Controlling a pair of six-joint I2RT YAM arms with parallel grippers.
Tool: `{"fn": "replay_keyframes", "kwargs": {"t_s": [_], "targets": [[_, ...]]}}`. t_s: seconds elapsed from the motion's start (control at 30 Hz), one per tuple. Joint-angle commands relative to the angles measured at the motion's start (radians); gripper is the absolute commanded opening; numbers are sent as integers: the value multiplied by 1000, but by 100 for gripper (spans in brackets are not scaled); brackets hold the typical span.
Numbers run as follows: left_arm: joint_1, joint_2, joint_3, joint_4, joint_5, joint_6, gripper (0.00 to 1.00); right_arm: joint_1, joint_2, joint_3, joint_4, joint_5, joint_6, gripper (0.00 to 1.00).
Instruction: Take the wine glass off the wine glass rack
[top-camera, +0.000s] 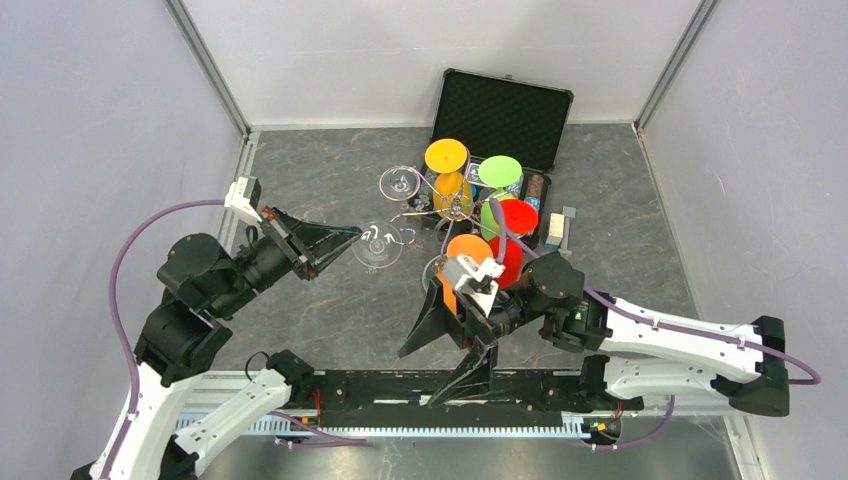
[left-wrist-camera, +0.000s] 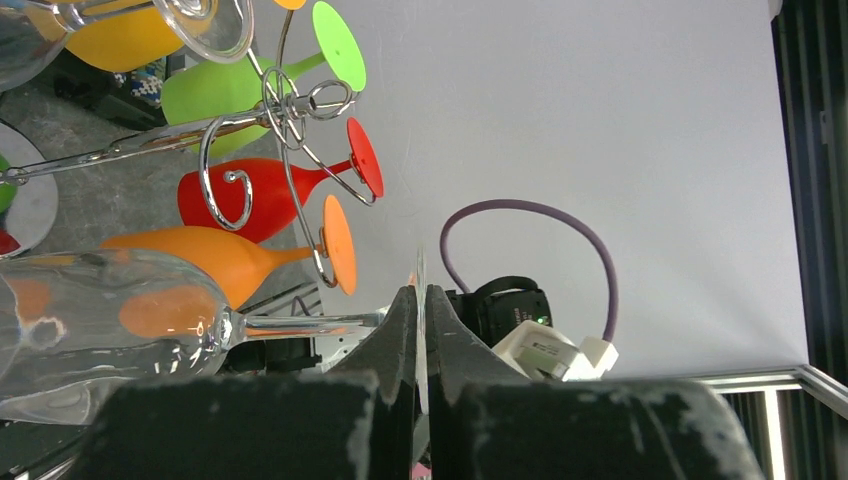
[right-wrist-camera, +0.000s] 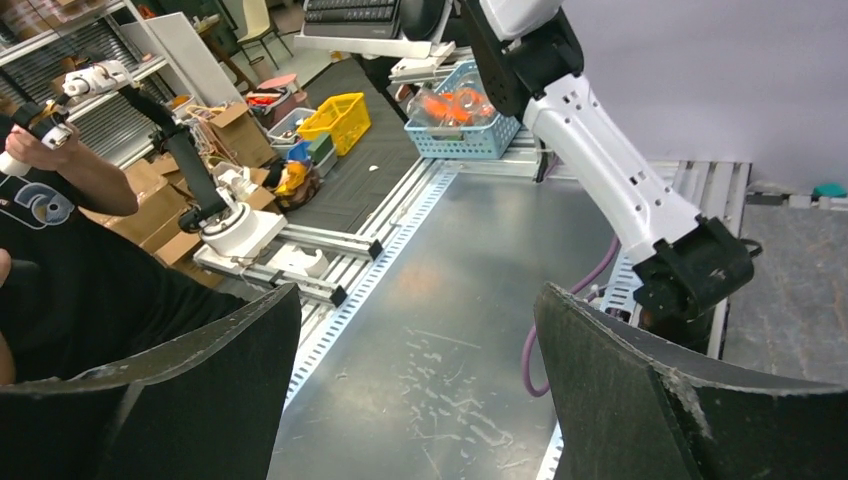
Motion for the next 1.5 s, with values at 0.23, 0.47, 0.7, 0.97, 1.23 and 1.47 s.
{"fn": "replay_keyframes", "kwargs": {"t_s": [0.23, 0.47, 0.7, 0.97, 1.23, 1.47], "targets": [[-4, -15, 40, 23, -47, -35, 2, 9, 45, 53, 39, 1079, -463, 84], [-4, -16, 42, 17, -64, -32, 2, 9, 10, 56, 25, 960, -483, 82], [-4, -13, 51, 17, -66, -28, 2, 9, 4, 74, 5, 830, -461, 82], [-4, -17, 68, 17, -65, -30, 2, 9, 18, 88, 11, 830, -453, 82], [-4, -22, 73, 17, -58, -37, 2, 8, 86, 98, 78, 826, -433, 81], [-4, -31, 71, 17, -58, -41, 2, 8, 130, 102, 180, 788, -413, 77]]}}
